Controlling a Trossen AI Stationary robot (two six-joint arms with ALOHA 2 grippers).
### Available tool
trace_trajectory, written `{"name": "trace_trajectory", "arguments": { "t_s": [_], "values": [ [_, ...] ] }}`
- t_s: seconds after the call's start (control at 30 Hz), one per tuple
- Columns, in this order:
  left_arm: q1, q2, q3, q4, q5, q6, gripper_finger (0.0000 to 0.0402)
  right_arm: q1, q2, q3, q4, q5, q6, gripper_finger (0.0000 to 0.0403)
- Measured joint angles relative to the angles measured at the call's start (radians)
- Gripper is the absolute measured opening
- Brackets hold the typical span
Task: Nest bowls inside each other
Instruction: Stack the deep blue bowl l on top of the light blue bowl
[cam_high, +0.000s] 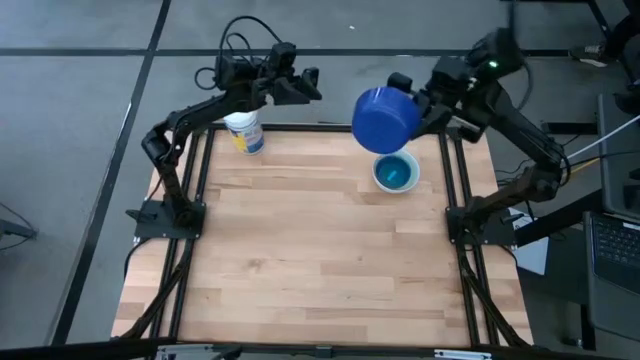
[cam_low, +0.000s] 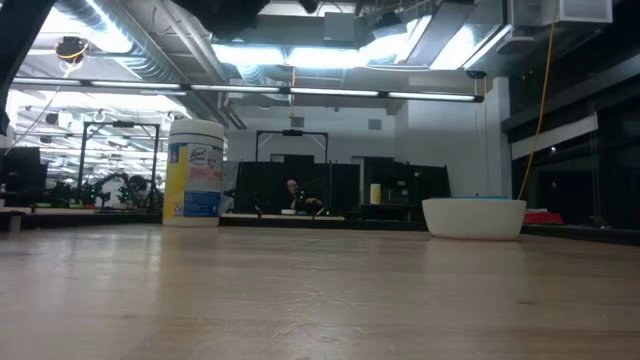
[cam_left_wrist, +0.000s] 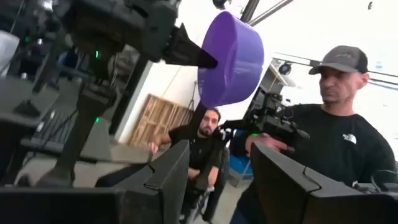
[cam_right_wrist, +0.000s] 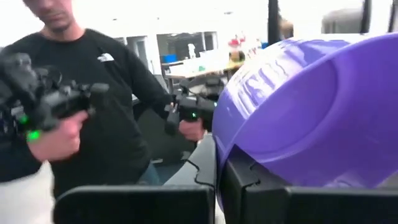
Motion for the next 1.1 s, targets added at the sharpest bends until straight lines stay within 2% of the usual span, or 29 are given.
{"name": "trace_trajectory", "arguments": {
  "t_s": [0.07,0.17,0.3,0.4,0.5,0.57,0.7,0.87,1.0,1.1],
  "values": [
    [0.003,0.000,-0.020,-0.006,0.014,0.002,0.0167,-0.028,-0.006,-0.020,-0.131,-0.006,-0.054,0.0001],
    [-0.007,0.000,-0.063,-0.009,0.028,0.016,0.0159,-0.051,-0.023,-0.087,-0.390,0.058,-0.247,0.0001],
    [-0.013,-0.002,-0.147,-0.004,0.037,0.031,0.0140,-0.076,-0.032,-0.219,-0.721,0.232,-0.518,0.0001],
    [-0.005,0.000,-0.244,-0.010,0.039,0.049,0.0126,-0.077,-0.033,-0.345,-0.806,0.373,-0.601,0.0001],
    [0.005,0.000,-0.356,-0.018,0.038,0.080,0.0113,-0.069,-0.038,-0.447,-0.803,0.484,-0.601,0.0001],
    [0.017,0.000,-0.438,-0.054,0.037,0.114,0.0104,-0.053,-0.038,-0.495,-0.804,0.598,-0.579,0.0001],
    [0.045,0.000,-0.571,-0.095,0.025,0.195,0.0088,-0.026,-0.038,-0.534,-0.911,0.932,-0.514,0.0001],
    [0.065,0.000,-0.651,-0.099,0.010,0.272,0.0065,0.027,-0.035,-0.491,-1.192,1.370,-0.495,0.0001],
    [0.072,0.000,-0.653,-0.126,0.011,0.330,0.0047,0.071,-0.016,-0.445,-1.360,1.499,-0.466,0.0001],
    [0.077,0.000,-0.653,-0.130,0.010,0.350,0.0037,0.111,0.021,-0.400,-1.440,1.513,-0.443,0.0001]
  ]
}}
